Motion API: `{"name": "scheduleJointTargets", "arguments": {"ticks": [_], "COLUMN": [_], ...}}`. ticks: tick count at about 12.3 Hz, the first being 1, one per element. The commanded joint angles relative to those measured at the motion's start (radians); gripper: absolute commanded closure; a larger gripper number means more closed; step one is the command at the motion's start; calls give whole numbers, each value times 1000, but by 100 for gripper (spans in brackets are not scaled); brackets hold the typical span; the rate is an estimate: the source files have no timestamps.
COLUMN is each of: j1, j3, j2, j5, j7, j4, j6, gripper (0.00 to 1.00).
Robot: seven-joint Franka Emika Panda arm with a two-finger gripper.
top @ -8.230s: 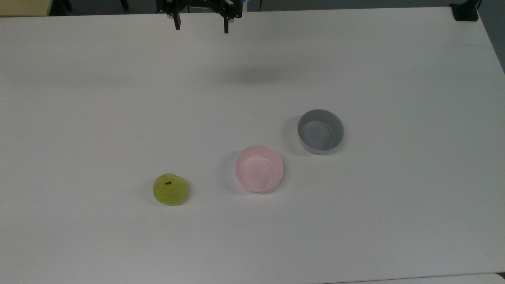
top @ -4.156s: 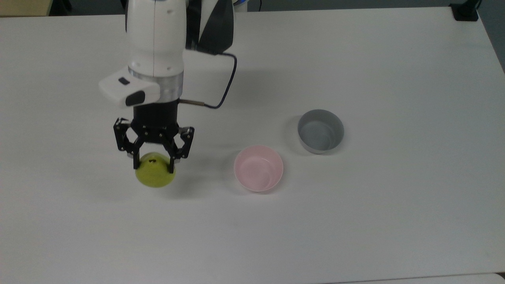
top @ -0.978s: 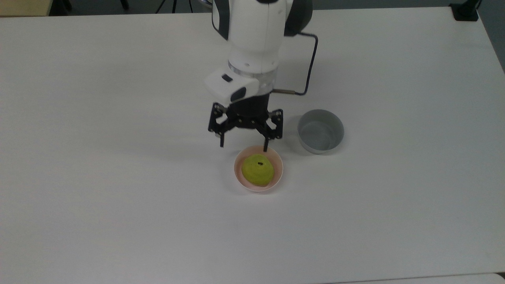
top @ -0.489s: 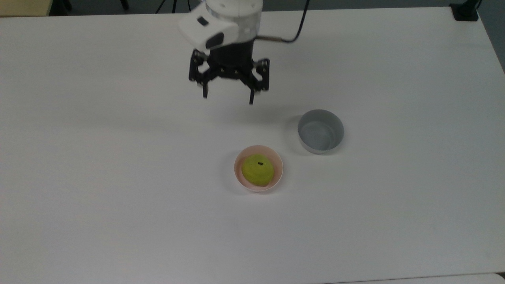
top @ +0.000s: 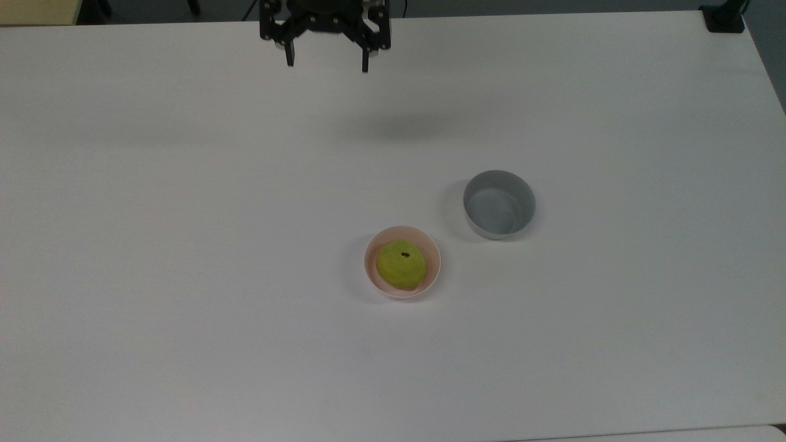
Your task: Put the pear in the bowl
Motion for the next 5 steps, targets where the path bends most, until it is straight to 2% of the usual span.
{"name": "scheduleJointTargets", "arguments": {"ticks": [1, 5], "j1": [-27, -26], "j3": [-8, -3], "j2": [-58, -52], "j5": [40, 38], "j7": [-81, -72], "j4": [-24, 1], "j6": [-96, -105], "gripper": [0, 0]}}
